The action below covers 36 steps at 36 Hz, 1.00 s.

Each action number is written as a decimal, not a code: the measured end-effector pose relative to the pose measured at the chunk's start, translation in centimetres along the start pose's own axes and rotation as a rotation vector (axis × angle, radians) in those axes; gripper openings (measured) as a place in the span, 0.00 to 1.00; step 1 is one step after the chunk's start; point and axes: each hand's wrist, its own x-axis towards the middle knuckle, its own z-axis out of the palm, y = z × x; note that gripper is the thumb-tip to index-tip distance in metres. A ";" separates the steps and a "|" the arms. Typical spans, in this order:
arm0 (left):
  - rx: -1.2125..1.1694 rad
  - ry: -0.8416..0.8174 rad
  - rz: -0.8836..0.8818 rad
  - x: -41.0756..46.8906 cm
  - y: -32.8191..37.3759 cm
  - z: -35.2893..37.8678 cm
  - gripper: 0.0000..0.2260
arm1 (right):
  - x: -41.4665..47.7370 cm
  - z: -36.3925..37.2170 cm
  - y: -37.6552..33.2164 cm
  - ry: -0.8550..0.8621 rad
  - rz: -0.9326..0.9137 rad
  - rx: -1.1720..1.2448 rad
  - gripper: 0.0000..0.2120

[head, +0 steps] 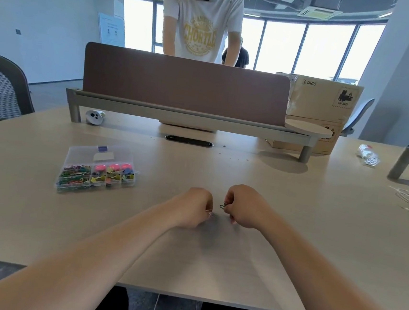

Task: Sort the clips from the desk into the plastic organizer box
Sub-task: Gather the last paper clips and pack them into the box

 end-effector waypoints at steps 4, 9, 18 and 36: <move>-0.096 0.072 -0.028 -0.3 -1.7 -0.3 0.06 | 0.3 -0.1 -1.0 0.002 -0.022 -0.011 0.05; -0.136 0.170 -0.069 -1.6 -4.7 -2.4 0.08 | 1.5 -0.1 -4.2 0.008 -0.071 0.014 0.06; -0.100 0.299 -0.134 -5.0 -12.4 -8.3 0.07 | 5.5 1.4 -13.9 -0.063 -0.254 0.052 0.06; 0.047 0.316 -0.395 -7.7 -26.1 -14.2 0.04 | 12.7 7.7 -28.2 -0.118 -0.508 -0.013 0.04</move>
